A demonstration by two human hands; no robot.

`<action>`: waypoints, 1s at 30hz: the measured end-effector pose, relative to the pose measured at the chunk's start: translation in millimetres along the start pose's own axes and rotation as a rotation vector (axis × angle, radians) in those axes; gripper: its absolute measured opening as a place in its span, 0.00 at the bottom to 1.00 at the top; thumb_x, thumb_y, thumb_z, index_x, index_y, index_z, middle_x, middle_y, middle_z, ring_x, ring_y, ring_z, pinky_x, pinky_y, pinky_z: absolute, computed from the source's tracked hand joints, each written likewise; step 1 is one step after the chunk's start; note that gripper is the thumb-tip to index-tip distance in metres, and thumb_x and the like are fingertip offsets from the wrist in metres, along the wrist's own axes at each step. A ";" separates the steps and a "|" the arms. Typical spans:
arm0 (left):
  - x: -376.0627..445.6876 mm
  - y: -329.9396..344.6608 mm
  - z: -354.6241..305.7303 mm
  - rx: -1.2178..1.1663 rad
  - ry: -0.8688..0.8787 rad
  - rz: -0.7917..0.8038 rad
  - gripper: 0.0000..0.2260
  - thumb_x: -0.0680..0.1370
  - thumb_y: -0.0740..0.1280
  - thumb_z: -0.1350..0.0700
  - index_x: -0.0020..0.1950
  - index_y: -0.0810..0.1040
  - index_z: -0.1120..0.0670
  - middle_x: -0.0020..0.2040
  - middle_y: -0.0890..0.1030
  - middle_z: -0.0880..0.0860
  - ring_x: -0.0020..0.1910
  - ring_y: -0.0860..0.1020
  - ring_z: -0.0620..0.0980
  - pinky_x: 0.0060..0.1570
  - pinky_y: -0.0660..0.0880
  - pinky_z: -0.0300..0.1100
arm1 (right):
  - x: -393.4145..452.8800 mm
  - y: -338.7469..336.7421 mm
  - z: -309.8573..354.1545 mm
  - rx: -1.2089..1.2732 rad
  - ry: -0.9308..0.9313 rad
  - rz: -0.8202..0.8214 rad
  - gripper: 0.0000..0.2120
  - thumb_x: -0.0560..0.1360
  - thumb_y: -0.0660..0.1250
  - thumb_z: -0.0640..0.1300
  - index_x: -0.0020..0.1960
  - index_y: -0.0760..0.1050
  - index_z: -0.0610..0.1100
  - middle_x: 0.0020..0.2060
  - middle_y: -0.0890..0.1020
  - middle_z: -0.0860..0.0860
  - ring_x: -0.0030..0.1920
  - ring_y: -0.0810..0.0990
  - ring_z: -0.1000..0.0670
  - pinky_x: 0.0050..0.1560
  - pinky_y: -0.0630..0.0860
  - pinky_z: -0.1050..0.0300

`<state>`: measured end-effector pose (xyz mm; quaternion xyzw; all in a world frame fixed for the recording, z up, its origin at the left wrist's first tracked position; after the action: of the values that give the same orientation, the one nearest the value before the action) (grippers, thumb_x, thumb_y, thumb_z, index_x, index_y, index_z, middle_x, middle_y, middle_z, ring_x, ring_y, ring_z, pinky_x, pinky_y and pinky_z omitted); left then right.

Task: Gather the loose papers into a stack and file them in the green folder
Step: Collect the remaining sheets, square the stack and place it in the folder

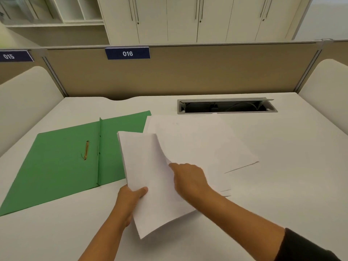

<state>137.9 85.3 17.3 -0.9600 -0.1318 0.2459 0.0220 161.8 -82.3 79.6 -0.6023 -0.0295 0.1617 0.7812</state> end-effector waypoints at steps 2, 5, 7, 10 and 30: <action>2.3 -1.4 2.9 0.003 -0.006 0.014 0.17 0.73 0.67 0.64 0.62 0.73 0.63 0.51 0.80 0.61 0.48 0.79 0.61 0.48 0.76 0.50 | -11.4 13.4 24.1 0.035 -0.084 0.085 0.22 0.77 0.55 0.38 0.71 0.62 0.45 0.59 0.78 0.41 0.58 0.77 0.39 0.54 0.72 0.51; 1.8 -2.7 4.3 -0.033 -0.043 0.025 0.10 0.76 0.65 0.57 0.55 0.76 0.60 0.46 0.82 0.59 0.44 0.80 0.58 0.42 0.77 0.48 | -20.5 28.3 47.9 0.065 -0.160 0.169 0.26 0.79 0.55 0.43 0.76 0.52 0.47 0.61 0.77 0.40 0.59 0.76 0.38 0.58 0.71 0.48; 0.2 -2.8 4.6 -0.095 -0.116 -0.011 0.13 0.79 0.59 0.48 0.47 0.76 0.57 0.42 0.80 0.57 0.41 0.78 0.56 0.40 0.75 0.46 | -23.8 36.5 58.1 0.056 -0.200 0.190 0.28 0.79 0.57 0.47 0.76 0.50 0.47 0.60 0.77 0.39 0.57 0.78 0.37 0.58 0.73 0.46; -1.2 -3.5 3.7 -0.180 -0.189 0.002 0.20 0.77 0.56 0.40 0.42 0.76 0.54 0.41 0.81 0.56 0.42 0.78 0.55 0.40 0.74 0.46 | -26.3 46.7 65.4 0.024 -0.258 0.182 0.26 0.79 0.57 0.49 0.74 0.54 0.45 0.60 0.77 0.39 0.55 0.78 0.37 0.57 0.74 0.46; 2.9 -42.0 4.8 -0.131 -0.015 -0.035 0.18 0.76 0.64 0.64 0.66 0.70 0.63 0.54 0.77 0.61 0.51 0.76 0.61 0.57 0.72 0.55 | 52.5 24.9 -99.9 0.026 0.469 0.078 0.32 0.70 0.66 0.62 0.64 0.68 0.41 0.61 0.73 0.44 0.63 0.70 0.43 0.55 0.72 0.51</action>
<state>127.8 126.5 16.2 -0.9551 -0.1647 0.2434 -0.0376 230.2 -154.7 20.8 -0.6140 0.1782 0.0480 0.7674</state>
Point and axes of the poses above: each hand's wrist, its own x-axis towards the middle knuckle, its own y-axis out of the palm, z = x × y, the point moved 2 cm from there along x, towards the middle knuckle
